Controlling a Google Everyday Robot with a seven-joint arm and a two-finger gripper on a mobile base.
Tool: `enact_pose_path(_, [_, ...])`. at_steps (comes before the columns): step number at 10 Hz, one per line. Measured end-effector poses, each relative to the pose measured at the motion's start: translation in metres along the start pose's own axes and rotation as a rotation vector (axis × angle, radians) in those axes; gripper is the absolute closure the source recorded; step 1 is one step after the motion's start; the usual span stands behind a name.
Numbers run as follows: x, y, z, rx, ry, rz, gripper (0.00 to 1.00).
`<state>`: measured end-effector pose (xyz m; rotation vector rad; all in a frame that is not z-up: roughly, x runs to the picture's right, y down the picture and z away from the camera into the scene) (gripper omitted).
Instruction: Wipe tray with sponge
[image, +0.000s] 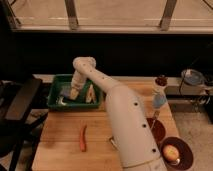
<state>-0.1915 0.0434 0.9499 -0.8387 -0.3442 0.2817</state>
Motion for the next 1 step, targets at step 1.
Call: enact_pose_path(1, [0.0097, -0.0016, -0.0048, 0.005, 0.001, 0.017, 1.0])
